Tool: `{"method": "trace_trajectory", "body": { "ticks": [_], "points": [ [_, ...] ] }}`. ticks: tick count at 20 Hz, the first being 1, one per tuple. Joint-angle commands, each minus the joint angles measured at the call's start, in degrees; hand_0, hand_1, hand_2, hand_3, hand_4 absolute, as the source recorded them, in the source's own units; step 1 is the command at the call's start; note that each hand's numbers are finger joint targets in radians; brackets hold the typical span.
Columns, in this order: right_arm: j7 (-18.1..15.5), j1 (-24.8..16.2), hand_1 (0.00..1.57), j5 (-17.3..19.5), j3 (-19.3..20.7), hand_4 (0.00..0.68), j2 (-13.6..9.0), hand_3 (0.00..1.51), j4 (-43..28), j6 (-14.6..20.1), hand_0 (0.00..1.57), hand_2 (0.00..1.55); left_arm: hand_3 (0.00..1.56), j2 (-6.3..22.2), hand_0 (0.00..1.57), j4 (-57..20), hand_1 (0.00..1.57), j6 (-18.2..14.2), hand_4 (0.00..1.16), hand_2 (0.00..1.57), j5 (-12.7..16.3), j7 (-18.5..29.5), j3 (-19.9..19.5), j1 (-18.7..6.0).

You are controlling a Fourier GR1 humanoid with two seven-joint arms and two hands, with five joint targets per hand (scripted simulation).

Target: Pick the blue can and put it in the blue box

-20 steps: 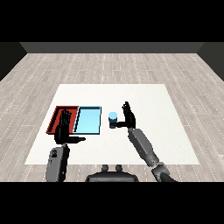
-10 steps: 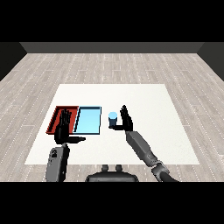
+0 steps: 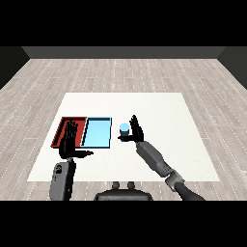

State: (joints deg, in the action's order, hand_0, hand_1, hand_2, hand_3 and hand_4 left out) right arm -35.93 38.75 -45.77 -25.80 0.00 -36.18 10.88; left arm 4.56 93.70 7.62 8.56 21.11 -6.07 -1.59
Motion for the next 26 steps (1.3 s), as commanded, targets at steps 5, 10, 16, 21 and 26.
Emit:
{"method": "trace_trajectory", "body": {
  "ticks": [5,10,16,21,26],
  "points": [
    [-0.41,2.87,0.00,-5.57,-3.70,0.000,0.00,0.00,3.95,-0.63,0.00,0.00,0.00,-1.38,0.00,2.49,0.00,-1.12,0.00,0.00,-1.81,1.28,1.44,2.85],
    [-0.15,7.43,0.00,-12.00,-10.02,0.000,0.00,0.00,5.69,1.81,0.00,0.00,0.00,-0.20,0.00,1.19,0.00,-1.13,0.00,0.00,-0.65,-0.58,-0.08,0.06],
    [-1.05,8.78,0.00,-14.04,-11.49,0.000,0.00,0.00,10.33,-0.60,0.00,0.00,0.00,0.04,0.00,0.19,0.00,-0.30,0.00,0.00,0.76,-0.31,-0.99,-0.63],
    [-2.34,9.08,1.54,-12.56,-8.42,0.642,0.00,1.48,12.05,12.48,1.54,1.51,0.00,0.33,0.00,0.33,0.00,-1.73,0.00,0.00,-1.07,-2.07,-0.23,-2.93],
    [-1.53,8.75,1.49,-15.23,-16.37,0.616,0.00,1.43,10.70,19.06,1.49,1.47,0.00,-2.00,0.00,0.96,0.00,-2.10,0.00,0.00,-2.03,0.53,1.40,1.27]
  ]
}}
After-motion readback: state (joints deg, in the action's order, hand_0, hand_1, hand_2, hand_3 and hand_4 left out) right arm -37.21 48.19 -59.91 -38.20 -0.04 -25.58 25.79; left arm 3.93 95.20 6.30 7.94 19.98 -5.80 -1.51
